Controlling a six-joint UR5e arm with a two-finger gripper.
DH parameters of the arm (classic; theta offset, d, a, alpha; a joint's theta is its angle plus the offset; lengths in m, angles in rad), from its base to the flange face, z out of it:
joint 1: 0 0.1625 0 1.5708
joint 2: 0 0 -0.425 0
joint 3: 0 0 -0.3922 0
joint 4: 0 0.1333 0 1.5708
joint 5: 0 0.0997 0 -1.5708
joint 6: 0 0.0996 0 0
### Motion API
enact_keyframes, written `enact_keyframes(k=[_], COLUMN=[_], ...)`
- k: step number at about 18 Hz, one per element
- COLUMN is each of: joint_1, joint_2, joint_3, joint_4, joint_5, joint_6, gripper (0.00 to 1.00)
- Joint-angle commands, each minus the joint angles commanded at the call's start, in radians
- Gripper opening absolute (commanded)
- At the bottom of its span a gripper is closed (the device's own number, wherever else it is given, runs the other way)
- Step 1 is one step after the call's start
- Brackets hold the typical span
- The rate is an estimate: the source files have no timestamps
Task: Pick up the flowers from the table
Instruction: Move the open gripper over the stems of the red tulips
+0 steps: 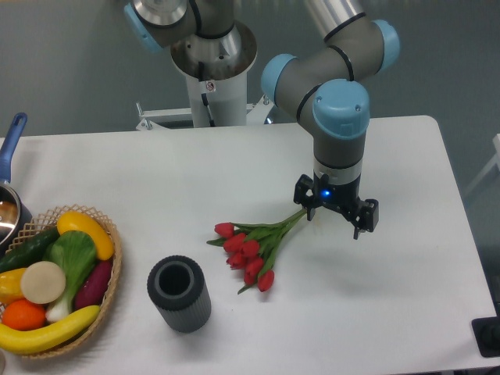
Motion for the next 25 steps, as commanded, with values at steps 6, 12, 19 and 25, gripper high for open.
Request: enact_keyframes(k=[6,12,19,25], joint_1=[-0.002,-0.031,-0.067,-0.074], joint_2=[0.006,0.006,0.021,-0.003], joint_3=[-0.018,-0.103,-0.207,-0.206], joint_4=[0.002,0.11,0.104,0.1], joint_5=[-0.006,-0.038,-0.026,0.018], joint_6=[0.0,0.006,0.1,0.101], gripper=[1.0,1.0,1.0,1.0])
